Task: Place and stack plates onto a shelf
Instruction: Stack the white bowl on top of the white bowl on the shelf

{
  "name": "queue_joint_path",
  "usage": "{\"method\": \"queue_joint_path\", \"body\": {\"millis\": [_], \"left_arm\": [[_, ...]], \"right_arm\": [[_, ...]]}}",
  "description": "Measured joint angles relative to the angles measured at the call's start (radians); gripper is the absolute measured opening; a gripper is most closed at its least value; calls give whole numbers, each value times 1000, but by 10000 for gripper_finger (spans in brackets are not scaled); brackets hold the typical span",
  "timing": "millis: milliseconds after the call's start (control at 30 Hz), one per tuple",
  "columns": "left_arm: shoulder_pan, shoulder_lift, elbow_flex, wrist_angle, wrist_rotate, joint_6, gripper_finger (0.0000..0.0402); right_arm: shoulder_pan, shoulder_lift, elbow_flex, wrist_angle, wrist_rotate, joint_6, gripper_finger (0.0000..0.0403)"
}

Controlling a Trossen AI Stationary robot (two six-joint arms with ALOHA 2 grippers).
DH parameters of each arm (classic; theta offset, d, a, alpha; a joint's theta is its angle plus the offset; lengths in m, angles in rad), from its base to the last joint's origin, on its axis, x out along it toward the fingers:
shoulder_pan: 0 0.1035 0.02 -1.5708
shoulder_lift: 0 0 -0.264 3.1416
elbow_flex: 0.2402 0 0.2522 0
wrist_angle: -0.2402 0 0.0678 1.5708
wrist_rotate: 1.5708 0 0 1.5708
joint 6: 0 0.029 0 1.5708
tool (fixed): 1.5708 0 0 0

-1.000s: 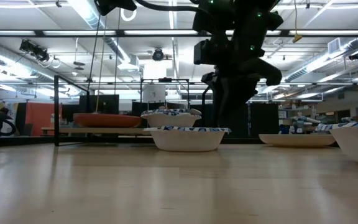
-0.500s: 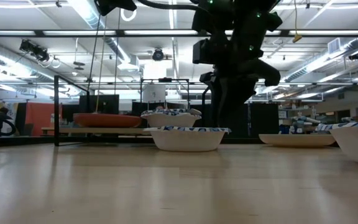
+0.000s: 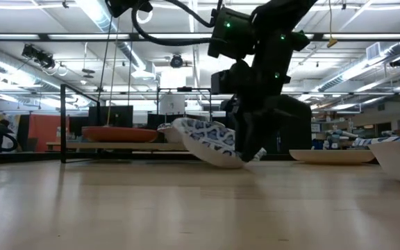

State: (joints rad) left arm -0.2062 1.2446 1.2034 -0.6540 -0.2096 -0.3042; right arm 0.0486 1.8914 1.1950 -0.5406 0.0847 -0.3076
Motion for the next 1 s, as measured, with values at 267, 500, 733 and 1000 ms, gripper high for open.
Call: {"method": "queue_joint_path", "body": {"millis": [267, 500, 733, 1000], "left_arm": [[0, 0, 0, -4, 0, 0, 143], [-1, -2, 0, -39, 4, -34, 143], [-1, -3, 0, -160, 48, -109, 143], [-8, -3, 0, -217, 44, -98, 143]], "right_arm": [[0, -2, 0, 10, 55, 0, 73], [1, -3, 1, 13, 81, 0, 30], [8, -4, 1, 8, 83, 1, 13], [41, -46, 0, -9, 73, 1, 13]]}}
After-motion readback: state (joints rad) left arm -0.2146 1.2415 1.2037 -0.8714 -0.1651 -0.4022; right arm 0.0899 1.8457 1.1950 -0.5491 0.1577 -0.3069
